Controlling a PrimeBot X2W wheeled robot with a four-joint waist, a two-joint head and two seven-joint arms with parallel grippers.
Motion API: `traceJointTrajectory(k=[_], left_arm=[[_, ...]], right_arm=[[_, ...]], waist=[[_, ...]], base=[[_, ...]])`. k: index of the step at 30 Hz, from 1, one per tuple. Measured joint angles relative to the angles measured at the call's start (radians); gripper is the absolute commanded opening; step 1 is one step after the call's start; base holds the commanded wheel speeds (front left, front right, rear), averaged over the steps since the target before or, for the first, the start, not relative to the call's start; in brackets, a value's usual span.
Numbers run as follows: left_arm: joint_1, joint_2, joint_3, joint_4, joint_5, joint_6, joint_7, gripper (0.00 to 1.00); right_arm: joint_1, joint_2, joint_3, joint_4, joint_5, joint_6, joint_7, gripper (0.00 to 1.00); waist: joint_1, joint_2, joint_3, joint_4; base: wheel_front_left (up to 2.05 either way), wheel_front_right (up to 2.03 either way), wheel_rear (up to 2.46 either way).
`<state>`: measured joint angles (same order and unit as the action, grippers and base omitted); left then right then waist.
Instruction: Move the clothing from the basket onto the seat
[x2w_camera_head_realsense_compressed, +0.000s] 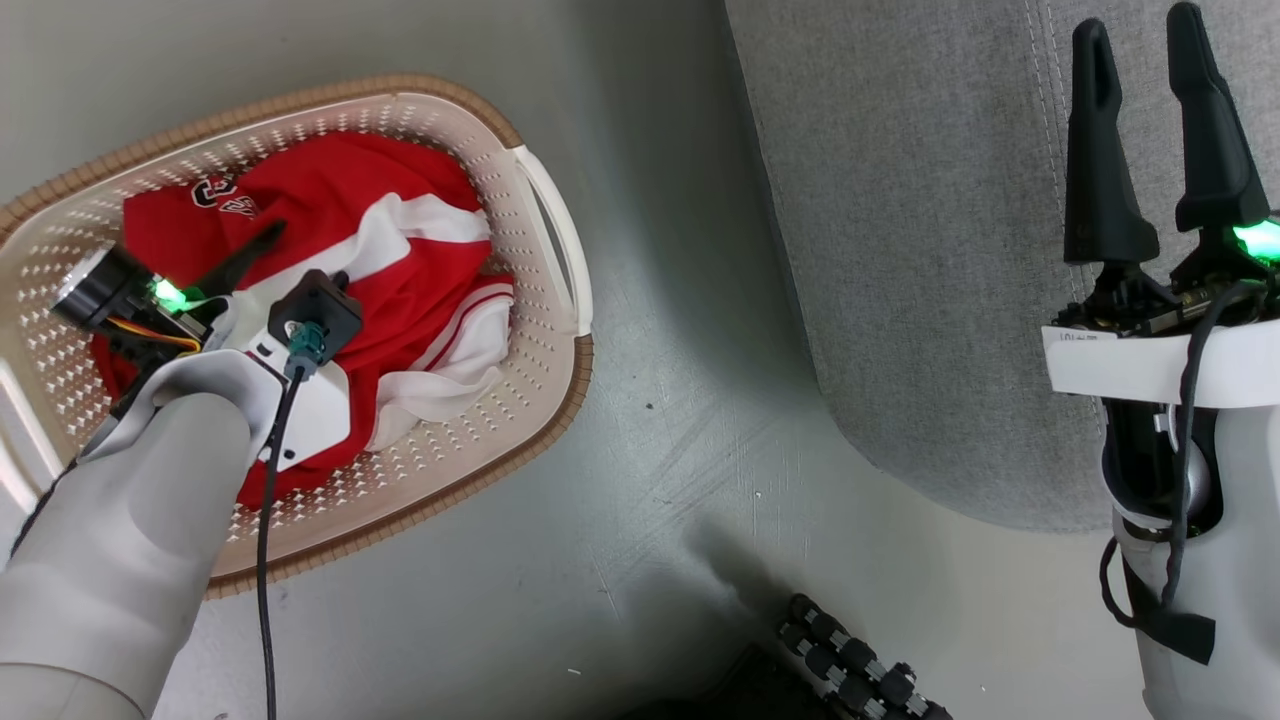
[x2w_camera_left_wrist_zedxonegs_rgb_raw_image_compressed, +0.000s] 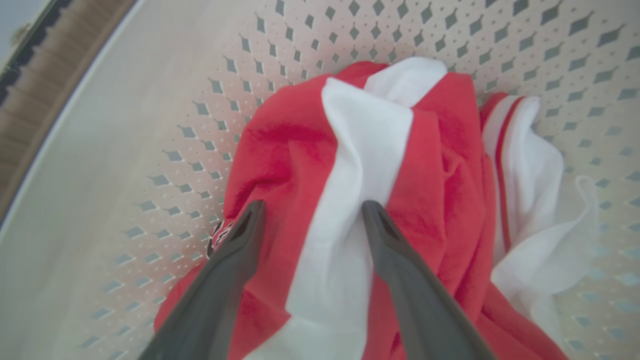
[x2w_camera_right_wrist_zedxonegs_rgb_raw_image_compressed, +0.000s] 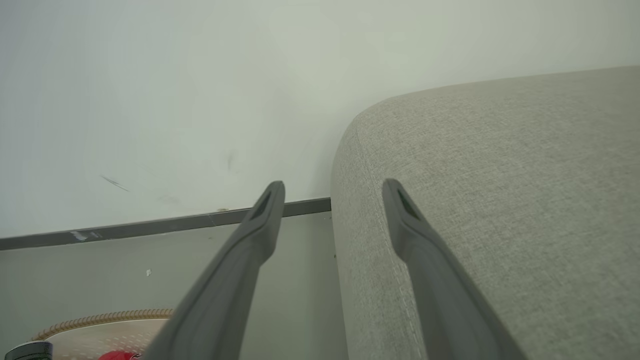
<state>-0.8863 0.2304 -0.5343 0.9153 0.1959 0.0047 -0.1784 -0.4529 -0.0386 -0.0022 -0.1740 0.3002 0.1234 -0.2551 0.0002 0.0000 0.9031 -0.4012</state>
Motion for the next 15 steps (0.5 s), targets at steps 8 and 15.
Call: traceJointTrajectory(k=[8, 15], left_arm=[[-0.042, 0.021, 0.005, 0.032, 0.004, 0.002, 0.005, 0.29], [-0.046, 0.002, 0.007, 0.042, -0.002, 0.002, 0.003, 0.00]], right_arm=[[-0.047, 0.000, 0.014, 0.007, 0.035, 0.000, 0.000, 1.00], [-0.053, 0.000, 0.007, 0.026, 0.043, 0.000, 0.000, 1.00]], waist=[[0.0000, 0.0000, 0.038, -0.024], [0.0000, 0.0000, 0.041, -0.027]], base=[[0.00, 0.00, 0.00], [0.00, 0.00, 0.00]])
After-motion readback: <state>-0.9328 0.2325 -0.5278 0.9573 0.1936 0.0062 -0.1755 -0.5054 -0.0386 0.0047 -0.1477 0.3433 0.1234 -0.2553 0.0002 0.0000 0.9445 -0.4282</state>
